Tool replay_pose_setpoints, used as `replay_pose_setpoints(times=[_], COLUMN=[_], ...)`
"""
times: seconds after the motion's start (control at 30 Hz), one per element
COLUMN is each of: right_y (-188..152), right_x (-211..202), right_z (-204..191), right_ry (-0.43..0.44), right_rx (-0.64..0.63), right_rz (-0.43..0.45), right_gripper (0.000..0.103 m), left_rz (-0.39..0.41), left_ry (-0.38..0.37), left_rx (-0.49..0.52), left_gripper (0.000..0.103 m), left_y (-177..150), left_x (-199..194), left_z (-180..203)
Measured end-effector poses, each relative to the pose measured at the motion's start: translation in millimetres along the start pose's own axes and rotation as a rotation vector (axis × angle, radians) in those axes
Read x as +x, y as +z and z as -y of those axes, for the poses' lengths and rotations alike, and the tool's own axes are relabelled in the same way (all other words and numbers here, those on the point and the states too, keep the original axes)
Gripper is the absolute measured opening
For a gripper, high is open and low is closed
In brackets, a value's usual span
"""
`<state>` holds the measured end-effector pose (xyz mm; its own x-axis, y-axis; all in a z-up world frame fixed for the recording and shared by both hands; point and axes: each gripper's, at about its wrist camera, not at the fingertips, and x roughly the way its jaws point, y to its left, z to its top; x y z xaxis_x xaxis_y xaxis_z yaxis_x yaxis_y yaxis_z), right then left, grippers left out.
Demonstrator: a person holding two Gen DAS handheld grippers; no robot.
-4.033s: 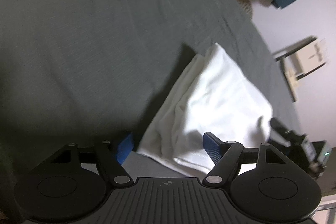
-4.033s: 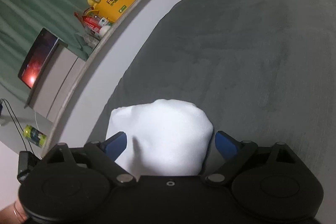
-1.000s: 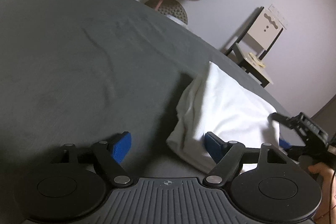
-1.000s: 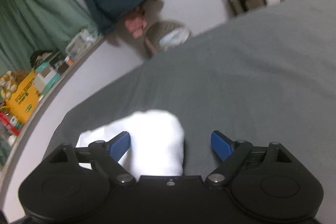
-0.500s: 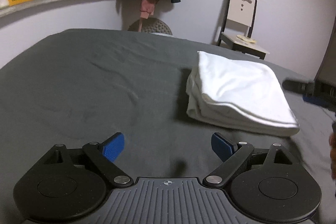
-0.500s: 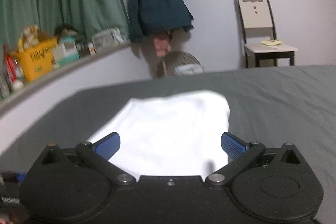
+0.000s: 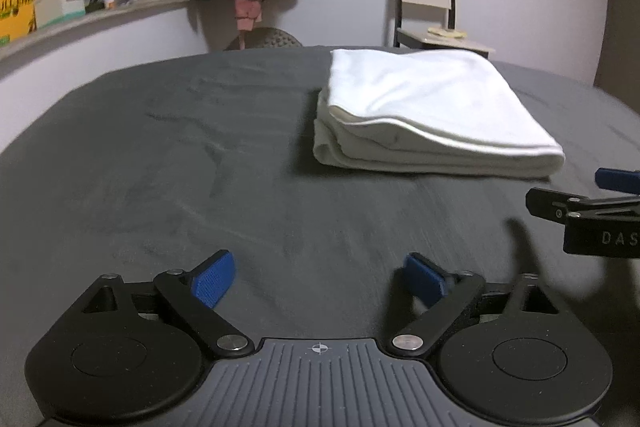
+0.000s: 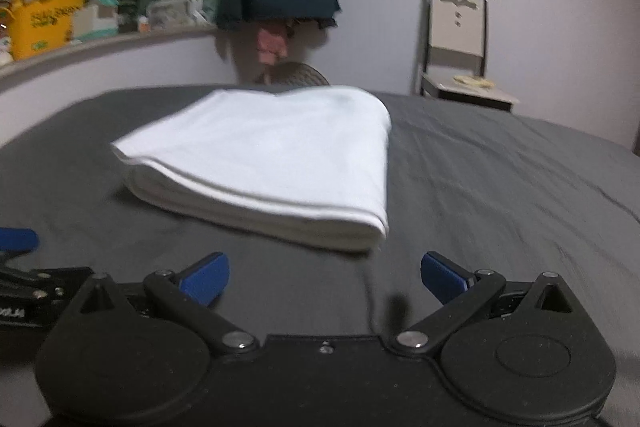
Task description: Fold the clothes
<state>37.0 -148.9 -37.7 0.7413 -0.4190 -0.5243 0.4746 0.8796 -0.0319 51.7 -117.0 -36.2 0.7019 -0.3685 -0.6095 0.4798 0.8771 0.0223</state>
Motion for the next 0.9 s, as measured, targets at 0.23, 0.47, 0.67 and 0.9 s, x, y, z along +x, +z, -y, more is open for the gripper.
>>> replay_pose_setpoints(times=[0.23,0.47,0.67,0.9], right_y=[-1.1,1.0,2.0,-1.5], right_x=[15.2,24.8,27.4,23.2], right_z=[1.5,6.3,8.8,9.4], right_ry=[-0.015,-0.002,0.005,-0.001], right_rx=[0.035,0.086,0.103,0.104], right_rz=[-0.064,-0.082,-0.089,-0.087], right_gripper=[0.103,0.103,0.103,0.103], left_rz=[0.001,-0.001,0.002,0.005], left_ry=[-0.012,-0.021,-0.009,-0.017], left_rx=[0.009,0.003,0.004,-0.003], left_gripper=[0.103,0.103,0.103,0.103], left_y=[7.5,15.7,16.8,14.7], left_x=[7.3,22.4,26.7,25.3], left_z=[11.6,15.6,17.3,15.9])
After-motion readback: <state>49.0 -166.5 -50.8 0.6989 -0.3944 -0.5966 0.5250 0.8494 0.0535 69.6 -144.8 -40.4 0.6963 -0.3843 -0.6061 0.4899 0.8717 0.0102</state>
